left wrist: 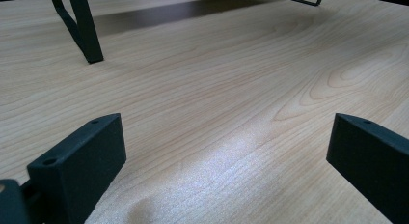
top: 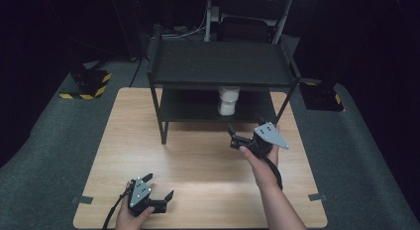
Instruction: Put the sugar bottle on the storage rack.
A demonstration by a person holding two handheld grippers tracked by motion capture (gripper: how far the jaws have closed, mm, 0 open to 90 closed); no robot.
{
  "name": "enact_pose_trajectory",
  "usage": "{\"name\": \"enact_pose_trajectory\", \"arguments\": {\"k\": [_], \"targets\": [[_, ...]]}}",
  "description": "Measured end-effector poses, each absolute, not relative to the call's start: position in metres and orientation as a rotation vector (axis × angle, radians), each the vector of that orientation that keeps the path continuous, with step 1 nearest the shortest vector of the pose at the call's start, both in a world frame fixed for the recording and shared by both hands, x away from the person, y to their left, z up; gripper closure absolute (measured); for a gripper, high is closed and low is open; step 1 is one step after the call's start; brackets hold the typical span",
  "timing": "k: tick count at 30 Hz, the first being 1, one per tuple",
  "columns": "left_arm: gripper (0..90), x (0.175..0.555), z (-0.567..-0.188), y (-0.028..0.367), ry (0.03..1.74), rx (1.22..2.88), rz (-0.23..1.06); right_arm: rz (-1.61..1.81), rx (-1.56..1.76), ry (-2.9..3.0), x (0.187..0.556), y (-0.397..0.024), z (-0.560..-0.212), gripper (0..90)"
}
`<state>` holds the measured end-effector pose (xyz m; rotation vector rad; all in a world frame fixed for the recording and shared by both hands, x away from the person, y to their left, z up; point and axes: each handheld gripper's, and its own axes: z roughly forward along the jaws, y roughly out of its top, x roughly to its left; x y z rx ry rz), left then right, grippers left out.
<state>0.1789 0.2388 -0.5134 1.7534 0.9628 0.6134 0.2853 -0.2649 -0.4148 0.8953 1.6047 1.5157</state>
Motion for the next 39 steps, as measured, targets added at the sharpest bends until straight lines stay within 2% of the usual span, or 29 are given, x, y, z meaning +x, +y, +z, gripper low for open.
{"name": "enact_pose_trajectory", "arguments": {"k": [22,39], "targets": [[0.5,0.177,-0.514,0.238,0.957,1.754,0.626,1.462,0.914,1.689,0.224,-0.307,-0.471,0.0],[0.5,0.176,-0.514,0.237,0.956,1.753,0.636,1.394,1.004,1.717,0.197,-0.327,-0.503,0.0]]}}
